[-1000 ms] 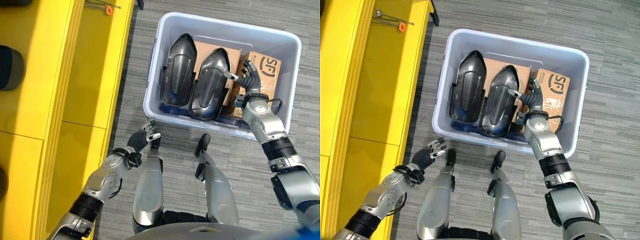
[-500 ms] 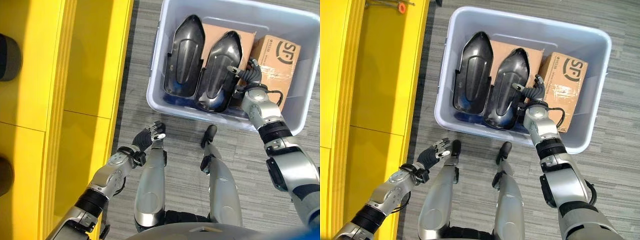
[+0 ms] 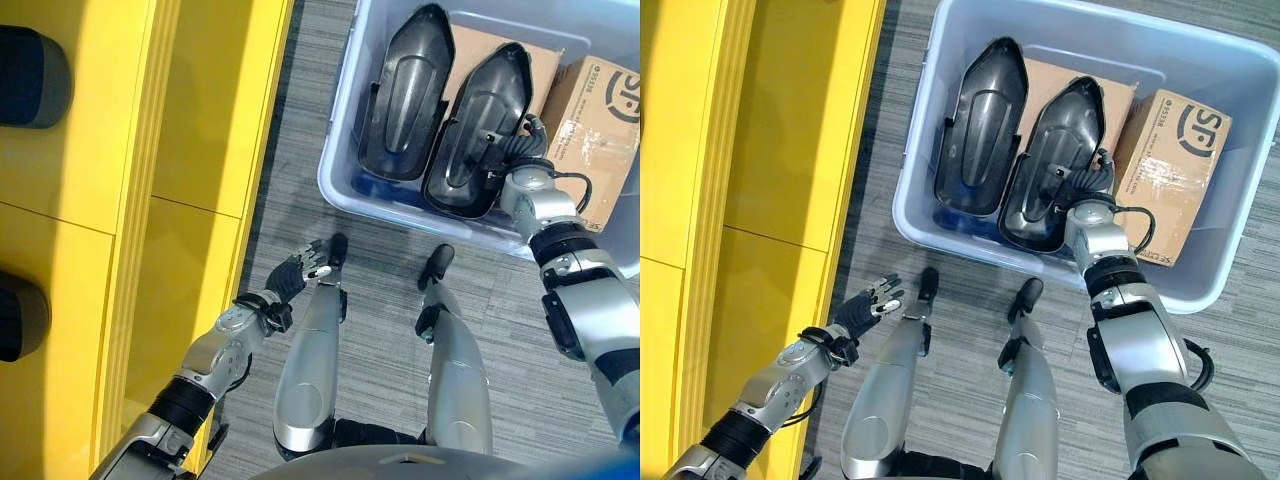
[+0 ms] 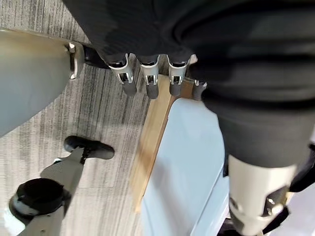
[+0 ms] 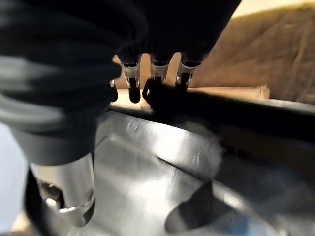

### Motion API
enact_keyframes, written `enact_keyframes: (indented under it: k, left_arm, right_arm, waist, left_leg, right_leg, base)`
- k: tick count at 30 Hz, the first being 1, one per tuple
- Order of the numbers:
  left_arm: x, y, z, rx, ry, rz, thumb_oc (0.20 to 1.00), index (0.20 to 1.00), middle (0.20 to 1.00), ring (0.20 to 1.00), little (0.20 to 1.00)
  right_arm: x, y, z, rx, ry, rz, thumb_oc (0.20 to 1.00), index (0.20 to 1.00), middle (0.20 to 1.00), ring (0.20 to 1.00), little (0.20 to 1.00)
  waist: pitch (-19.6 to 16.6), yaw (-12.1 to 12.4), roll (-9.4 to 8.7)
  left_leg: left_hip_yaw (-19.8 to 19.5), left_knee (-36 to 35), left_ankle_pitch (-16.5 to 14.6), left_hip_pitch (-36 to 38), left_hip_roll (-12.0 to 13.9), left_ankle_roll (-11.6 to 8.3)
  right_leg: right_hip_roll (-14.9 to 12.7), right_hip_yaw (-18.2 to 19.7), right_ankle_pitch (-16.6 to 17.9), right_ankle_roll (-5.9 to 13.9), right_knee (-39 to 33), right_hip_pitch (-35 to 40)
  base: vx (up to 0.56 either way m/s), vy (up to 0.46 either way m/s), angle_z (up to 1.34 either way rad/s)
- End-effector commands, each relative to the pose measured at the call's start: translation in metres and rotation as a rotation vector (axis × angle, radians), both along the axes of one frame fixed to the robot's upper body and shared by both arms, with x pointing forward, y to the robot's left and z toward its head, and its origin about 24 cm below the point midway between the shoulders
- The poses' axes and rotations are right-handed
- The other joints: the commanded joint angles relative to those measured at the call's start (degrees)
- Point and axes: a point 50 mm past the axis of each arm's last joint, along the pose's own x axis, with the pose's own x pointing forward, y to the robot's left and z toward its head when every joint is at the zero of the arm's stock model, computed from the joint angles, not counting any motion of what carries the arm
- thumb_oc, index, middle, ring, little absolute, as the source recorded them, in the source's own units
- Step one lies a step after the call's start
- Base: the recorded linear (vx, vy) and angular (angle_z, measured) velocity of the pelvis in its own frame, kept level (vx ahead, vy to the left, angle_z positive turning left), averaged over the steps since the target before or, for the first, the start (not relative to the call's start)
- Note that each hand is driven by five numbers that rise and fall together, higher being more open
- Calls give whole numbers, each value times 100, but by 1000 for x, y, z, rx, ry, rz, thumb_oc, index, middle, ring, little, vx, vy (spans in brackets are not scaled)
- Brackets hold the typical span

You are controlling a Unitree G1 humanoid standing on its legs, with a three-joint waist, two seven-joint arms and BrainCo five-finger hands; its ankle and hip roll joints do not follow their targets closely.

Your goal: Move parts from the plastic box to the shelf.

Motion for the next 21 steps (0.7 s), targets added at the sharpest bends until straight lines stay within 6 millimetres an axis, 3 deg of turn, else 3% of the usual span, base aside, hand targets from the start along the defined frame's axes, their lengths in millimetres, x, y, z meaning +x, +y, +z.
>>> enact_keyframes:
  k: [1,4,7,10,14,21]
  left_arm:
    - [-17,-11,-1,-38,-18,-19,1000,1000,1000,1000,1000]
    - [-17,-18,-2,-51,-20,-14,1000,1000,1000,1000,1000]
    - [-13,-30,-3,-76,-31,3,1000,1000,1000,1000,1000]
    - [-6,-32,-3,-71,-19,4,1000,1000,1000,1000,1000]
    - [-5,-30,-4,-65,-11,-3,1000,1000,1000,1000,1000]
    - [-11,-29,-7,-65,0,-15,1000,1000,1000,1000,1000]
  right_arm:
    - [-21,-15,-57,14,147,-146,1000,1000,1000,1000,1000]
    - [-27,-3,-76,51,158,-122,1000,1000,1000,1000,1000]
    - [-42,39,-115,106,204,30,1000,1000,1000,1000,1000]
    - [-25,51,-82,45,49,132,1000,1000,1000,1000,1000]
    - [-12,54,-60,50,61,142,1000,1000,1000,1000,1000]
    - [-14,49,-64,46,127,127,1000,1000,1000,1000,1000]
  waist:
    - [-218,-32,267]
    - [-218,-144,274]
    - [-218,-362,294]
    - [-218,-330,363]
    - [-218,-235,374]
    - [-218,-219,403]
  left_leg:
    - [188,-410,38,-98,212,68]
    - [277,-462,45,-56,240,60]
    - [425,-538,74,-7,256,69]
    - [388,-490,120,-28,231,62]
    - [345,-389,105,-66,242,26]
    - [328,-304,54,-113,239,40]
  right_leg:
    - [-537,124,-1118,662,768,479]
    - [-554,163,-1067,678,702,465]
    - [-595,307,-993,667,662,344]
    - [-616,314,-1053,628,829,261]
    - [-619,271,-1120,597,992,210]
    - [-599,302,-1193,554,1181,96]
  base:
    - [-30,8,-4]
    - [-22,38,-4]
    - [-4,132,-15]
    - [27,26,-17]
    - [33,-15,3]
    - [36,12,7]
